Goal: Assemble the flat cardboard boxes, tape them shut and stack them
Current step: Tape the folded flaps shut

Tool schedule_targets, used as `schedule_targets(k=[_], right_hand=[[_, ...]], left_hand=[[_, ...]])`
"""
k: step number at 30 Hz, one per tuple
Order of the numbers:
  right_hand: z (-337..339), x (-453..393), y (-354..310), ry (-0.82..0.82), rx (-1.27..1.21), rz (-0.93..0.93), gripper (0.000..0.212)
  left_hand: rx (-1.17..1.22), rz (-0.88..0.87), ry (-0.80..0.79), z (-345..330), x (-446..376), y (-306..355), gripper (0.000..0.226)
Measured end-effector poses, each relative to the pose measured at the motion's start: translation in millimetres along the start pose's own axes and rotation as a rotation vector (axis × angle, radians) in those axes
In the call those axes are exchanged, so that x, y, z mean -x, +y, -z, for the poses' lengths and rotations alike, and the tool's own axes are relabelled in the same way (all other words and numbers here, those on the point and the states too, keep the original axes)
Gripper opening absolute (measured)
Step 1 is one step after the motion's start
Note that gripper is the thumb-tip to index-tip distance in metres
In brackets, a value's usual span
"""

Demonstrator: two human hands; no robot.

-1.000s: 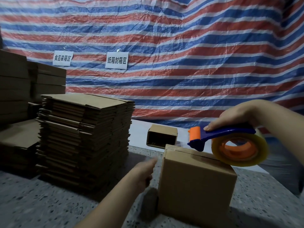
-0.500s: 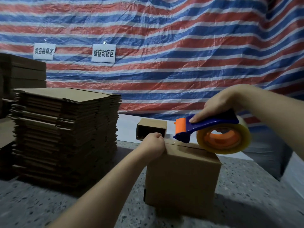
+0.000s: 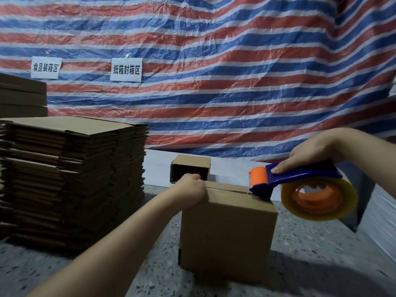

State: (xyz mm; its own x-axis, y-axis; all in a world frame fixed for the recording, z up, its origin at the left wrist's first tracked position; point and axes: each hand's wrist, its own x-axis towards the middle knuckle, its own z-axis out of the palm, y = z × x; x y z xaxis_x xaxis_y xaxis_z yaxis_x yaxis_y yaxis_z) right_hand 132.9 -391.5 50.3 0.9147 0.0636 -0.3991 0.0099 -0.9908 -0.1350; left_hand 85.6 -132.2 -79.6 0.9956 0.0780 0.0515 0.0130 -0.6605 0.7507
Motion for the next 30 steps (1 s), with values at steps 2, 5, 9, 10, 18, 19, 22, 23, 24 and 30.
schedule_targets(k=[2, 5, 9, 10, 18, 19, 22, 23, 24, 30], right_hand=[[-1, -1, 2, -0.003, -0.026, 0.004, 0.086], [-2, -2, 3, -0.016, -0.031, 0.010, 0.086], [-2, -3, 2, -0.016, -0.023, 0.011, 0.086], [-2, -4, 2, -0.010, -0.018, 0.013, 0.086], [13, -1, 26, -0.003, 0.037, -0.002, 0.099], [14, 0, 34, -0.008, 0.016, -0.013, 0.101], [9, -1, 49, -0.065, 0.008, -0.038, 0.106], [4, -3, 50, -0.084, 0.027, -0.039, 0.105], [-1, -5, 50, -0.096, 0.040, -0.037, 0.101], [-11, -5, 49, -0.084, 0.027, -0.022, 0.093]], left_hand=[[-0.282, -0.015, 0.059, 3, 1, 7, 0.037], [-0.505, -0.216, 0.199, -6, 3, 27, 0.045], [-0.581, -0.428, -0.018, -34, 10, 40, 0.053], [-0.614, -0.421, -0.056, -38, 9, 38, 0.054], [-0.678, -0.383, -0.104, -39, 6, 38, 0.056], [-0.674, -0.382, -0.105, -39, 5, 37, 0.056], [-0.662, -0.383, -0.116, -39, 2, 35, 0.059], [-0.661, -0.380, -0.125, -39, 1, 35, 0.060], [-0.662, -0.375, -0.135, -39, 1, 35, 0.061], [-0.723, -0.407, -0.124, -40, 4, 48, 0.063]])
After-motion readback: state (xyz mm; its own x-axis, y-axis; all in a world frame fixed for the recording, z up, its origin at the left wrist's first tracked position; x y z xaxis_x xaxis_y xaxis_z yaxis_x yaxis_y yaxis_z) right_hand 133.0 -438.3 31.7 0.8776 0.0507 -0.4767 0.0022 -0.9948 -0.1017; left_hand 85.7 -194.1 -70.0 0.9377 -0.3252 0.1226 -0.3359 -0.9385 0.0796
